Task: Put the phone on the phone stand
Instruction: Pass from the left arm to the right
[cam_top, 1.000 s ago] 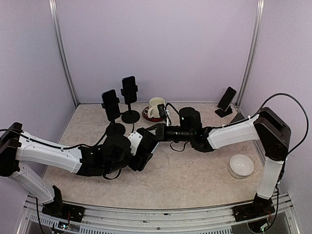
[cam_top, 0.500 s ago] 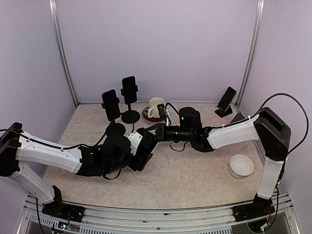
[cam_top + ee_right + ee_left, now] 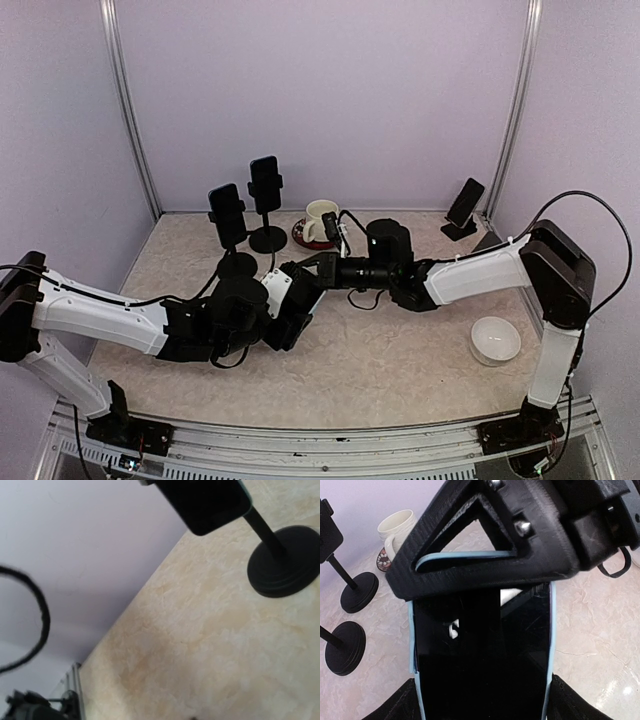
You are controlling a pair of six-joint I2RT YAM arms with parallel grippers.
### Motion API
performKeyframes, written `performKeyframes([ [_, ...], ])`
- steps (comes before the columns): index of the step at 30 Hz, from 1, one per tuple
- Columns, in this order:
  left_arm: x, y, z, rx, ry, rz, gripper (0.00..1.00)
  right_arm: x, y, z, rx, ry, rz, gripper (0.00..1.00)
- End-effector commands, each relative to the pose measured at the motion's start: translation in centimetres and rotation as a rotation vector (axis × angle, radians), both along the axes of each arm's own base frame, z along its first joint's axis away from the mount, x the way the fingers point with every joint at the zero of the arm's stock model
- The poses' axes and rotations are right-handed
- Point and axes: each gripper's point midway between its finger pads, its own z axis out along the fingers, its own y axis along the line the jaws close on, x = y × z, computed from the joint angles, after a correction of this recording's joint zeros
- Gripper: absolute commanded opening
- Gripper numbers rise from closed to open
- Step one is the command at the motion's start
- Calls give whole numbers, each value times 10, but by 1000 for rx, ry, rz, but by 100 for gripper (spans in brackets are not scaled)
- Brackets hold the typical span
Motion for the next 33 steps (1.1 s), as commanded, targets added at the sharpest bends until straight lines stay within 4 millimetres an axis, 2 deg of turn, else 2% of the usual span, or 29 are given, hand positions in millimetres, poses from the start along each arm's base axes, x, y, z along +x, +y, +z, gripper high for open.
performKeyframes([
  [1, 10, -1, 38, -101, -75, 48, 54, -13, 10, 1, 5, -8, 65, 34],
  [3, 11, 0, 39, -101, -83, 53, 54, -12, 9, 2, 10, -10, 58, 38],
  [12, 14, -4, 45, -112, -94, 58, 54, -13, 7, 4, 39, 2, 48, 35],
  [22, 15, -13, 41, -108, -74, 45, 54, -9, 7, 12, 100, 7, 28, 17],
  [27, 16, -15, 40, -105, -72, 47, 54, -7, 9, 15, 114, -1, 22, 0],
  [31, 16, -18, 41, -102, -69, 39, 54, -6, 10, 17, 111, -14, 24, 0],
  [33, 17, -17, 42, -102, -73, 44, 60, -5, 10, 18, 108, -19, 20, 0],
])
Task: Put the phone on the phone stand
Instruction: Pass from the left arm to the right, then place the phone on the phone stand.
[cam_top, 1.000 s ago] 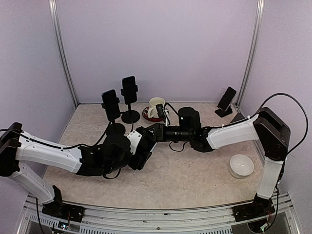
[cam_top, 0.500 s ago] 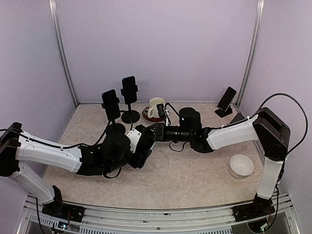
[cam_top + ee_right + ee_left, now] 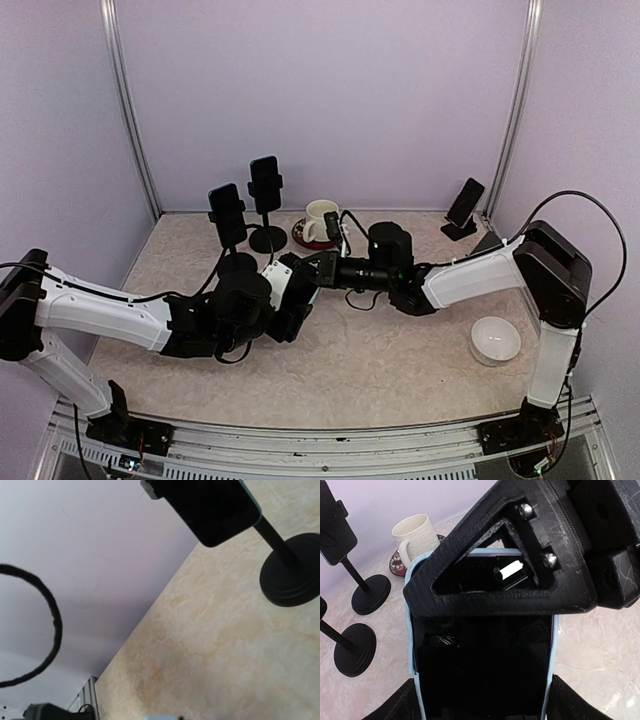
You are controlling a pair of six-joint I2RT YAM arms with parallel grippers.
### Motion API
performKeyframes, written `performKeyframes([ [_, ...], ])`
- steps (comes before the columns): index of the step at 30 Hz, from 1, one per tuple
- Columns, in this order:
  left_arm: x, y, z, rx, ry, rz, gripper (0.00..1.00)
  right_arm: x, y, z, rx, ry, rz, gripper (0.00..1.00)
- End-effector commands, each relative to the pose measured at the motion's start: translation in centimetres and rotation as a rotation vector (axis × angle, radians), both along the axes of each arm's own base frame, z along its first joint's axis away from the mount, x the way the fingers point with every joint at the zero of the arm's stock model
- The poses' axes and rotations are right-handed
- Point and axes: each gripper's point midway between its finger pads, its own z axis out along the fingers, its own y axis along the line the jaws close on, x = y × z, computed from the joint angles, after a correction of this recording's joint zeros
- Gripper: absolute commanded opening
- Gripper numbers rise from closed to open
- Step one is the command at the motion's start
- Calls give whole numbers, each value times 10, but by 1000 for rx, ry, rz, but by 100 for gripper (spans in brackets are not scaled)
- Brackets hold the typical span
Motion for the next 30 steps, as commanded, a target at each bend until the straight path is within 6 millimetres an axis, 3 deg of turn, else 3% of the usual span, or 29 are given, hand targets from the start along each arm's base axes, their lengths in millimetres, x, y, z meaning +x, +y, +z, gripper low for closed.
performKeyframes([
  [1, 7, -17, 33, -97, -46, -6, 66, -6, 7, 14, 35, -48, 28, 0],
  [4, 6, -18, 35, -102, -45, -10, 82, -5, 4, 15, 13, -66, 22, 0],
  [11, 6, -14, 40, -108, -59, -7, 98, 5, -19, 15, -18, -79, -38, 0],
  [24, 1, -2, 54, -150, -93, -6, 99, 24, -78, 28, -47, -115, -174, 0],
  [30, 0, 3, 47, -135, -84, 1, 99, 31, -109, 39, -97, -161, -263, 0],
])
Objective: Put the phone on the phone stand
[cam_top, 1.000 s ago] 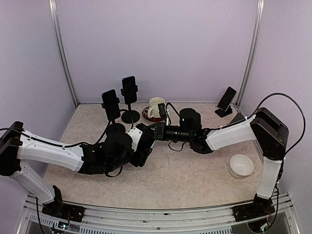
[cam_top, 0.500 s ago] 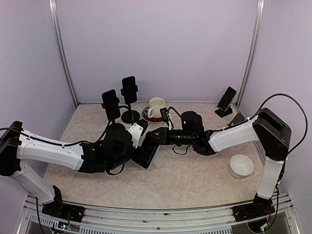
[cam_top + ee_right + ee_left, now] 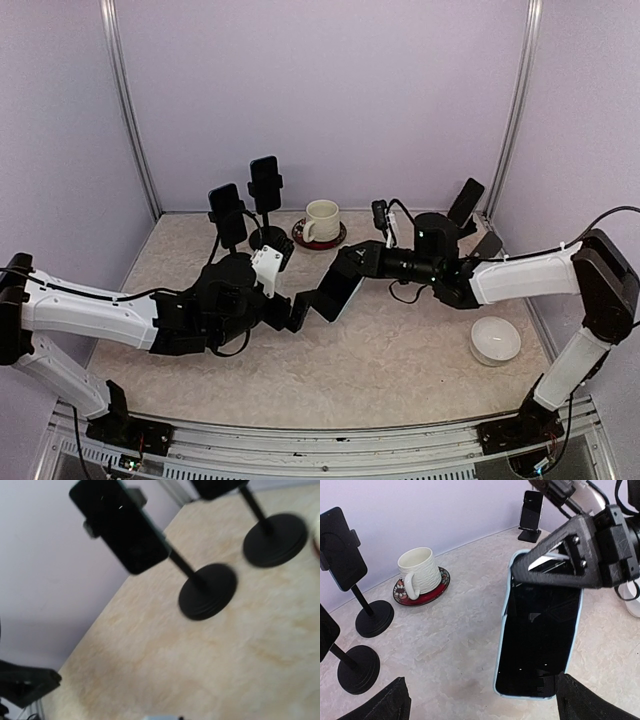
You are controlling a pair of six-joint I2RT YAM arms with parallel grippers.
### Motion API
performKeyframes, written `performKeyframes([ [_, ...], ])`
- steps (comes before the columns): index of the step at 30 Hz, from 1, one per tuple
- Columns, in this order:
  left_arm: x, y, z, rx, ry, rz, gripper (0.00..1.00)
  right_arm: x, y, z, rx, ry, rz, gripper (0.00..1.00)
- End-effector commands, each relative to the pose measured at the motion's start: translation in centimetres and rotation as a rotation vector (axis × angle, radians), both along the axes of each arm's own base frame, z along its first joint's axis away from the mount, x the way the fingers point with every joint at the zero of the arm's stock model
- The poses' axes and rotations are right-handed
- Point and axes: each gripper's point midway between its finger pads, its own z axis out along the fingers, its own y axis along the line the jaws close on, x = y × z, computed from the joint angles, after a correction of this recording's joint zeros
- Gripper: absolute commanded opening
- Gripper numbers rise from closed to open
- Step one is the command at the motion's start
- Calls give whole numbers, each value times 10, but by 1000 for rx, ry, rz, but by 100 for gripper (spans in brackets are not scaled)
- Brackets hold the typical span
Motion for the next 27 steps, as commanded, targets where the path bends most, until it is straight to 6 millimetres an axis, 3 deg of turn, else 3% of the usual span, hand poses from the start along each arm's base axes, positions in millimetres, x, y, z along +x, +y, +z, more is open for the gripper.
performKeyframes([
  [1, -2, 8, -1, -4, -10, 9, 99, 6, -26, 32, 3, -99, -83, 0],
  [17, -5, 12, -14, 0, 10, -2, 99, 12, -116, 52, -69, -175, -339, 0],
  [27, -5, 8, -20, -1, 25, -15, 99, 11, -152, 60, -109, -221, -430, 0],
])
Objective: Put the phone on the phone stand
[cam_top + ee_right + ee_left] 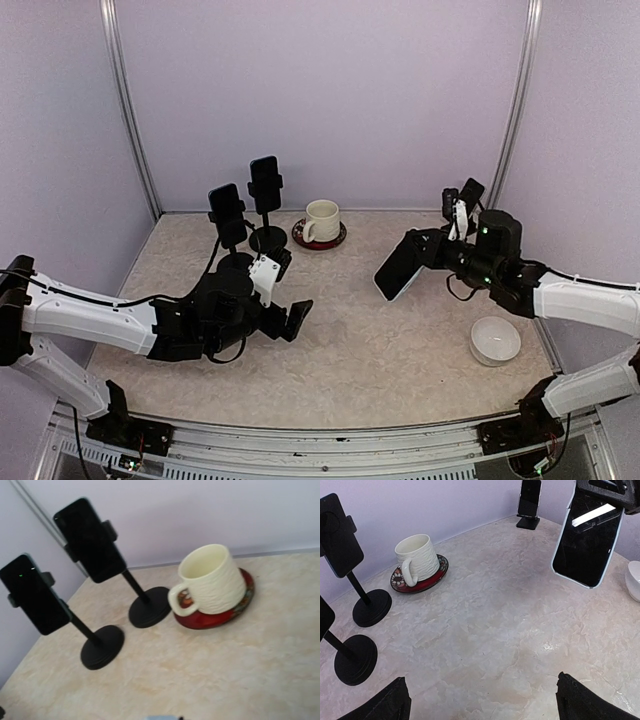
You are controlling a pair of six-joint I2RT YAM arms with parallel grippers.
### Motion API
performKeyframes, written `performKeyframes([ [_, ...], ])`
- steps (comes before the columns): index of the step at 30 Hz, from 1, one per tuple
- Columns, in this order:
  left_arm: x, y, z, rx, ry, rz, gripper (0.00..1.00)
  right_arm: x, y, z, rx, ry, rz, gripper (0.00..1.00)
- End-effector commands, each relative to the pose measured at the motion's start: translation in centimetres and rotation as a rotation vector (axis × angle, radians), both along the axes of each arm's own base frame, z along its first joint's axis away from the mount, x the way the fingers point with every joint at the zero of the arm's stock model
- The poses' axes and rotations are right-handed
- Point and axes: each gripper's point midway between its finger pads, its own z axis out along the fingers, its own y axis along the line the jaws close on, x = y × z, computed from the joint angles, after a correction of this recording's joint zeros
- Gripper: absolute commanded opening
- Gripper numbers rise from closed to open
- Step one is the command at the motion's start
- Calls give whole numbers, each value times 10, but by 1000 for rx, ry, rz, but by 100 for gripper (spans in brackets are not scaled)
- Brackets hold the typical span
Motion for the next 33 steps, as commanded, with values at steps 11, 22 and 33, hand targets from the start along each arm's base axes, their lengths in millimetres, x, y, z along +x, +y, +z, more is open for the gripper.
performKeyframes([
  [11, 5, -3, 1, -22, -5, -1, 99, -2, -54, 23, -37, -104, -168, 0],
  [22, 5, -9, -2, -21, 11, -16, 99, -4, -60, 15, -49, -92, -175, 0],
  [33, 6, -7, -3, -19, 10, -11, 99, -2, -69, 11, -68, -89, -200, 0],
])
